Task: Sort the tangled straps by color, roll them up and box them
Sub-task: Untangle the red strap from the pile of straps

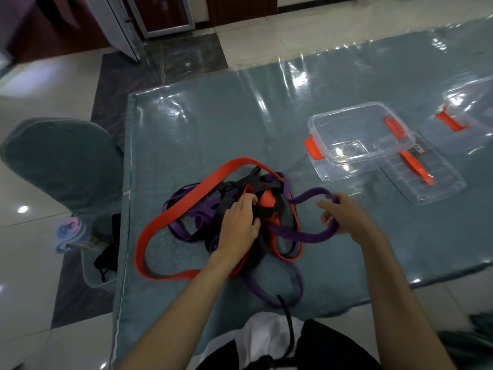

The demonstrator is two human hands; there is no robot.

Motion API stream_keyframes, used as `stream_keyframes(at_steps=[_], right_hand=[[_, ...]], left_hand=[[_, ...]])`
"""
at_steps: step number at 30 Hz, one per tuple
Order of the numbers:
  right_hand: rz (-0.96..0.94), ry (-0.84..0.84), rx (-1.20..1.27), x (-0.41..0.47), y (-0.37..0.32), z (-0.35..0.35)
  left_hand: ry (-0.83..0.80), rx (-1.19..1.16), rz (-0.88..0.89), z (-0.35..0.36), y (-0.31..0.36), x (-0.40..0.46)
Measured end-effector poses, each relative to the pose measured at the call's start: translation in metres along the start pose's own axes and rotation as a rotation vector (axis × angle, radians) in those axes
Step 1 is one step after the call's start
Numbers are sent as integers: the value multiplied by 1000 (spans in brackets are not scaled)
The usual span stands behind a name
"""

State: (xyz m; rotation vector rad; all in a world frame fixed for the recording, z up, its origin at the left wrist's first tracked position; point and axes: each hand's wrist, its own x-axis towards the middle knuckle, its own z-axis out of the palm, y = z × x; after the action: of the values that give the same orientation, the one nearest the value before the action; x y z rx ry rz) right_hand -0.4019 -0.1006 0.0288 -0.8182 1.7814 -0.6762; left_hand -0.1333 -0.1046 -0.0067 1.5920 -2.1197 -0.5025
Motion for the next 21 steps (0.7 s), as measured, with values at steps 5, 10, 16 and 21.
stream_keyframes(at_steps=[5, 10, 16, 21], right_hand=[[38, 183, -401, 12, 29, -11], [-369, 353, -384, 5, 24, 11], [-380, -21, -373, 22, 23, 50], [-204, 145, -389, 28, 48, 61]], left_hand=[[88, -281, 99, -7, 4, 13], [-167, -749, -35, -11, 21, 31], [-691, -242, -174, 16, 5, 31], [-544, 269, -87, 43, 0, 24]])
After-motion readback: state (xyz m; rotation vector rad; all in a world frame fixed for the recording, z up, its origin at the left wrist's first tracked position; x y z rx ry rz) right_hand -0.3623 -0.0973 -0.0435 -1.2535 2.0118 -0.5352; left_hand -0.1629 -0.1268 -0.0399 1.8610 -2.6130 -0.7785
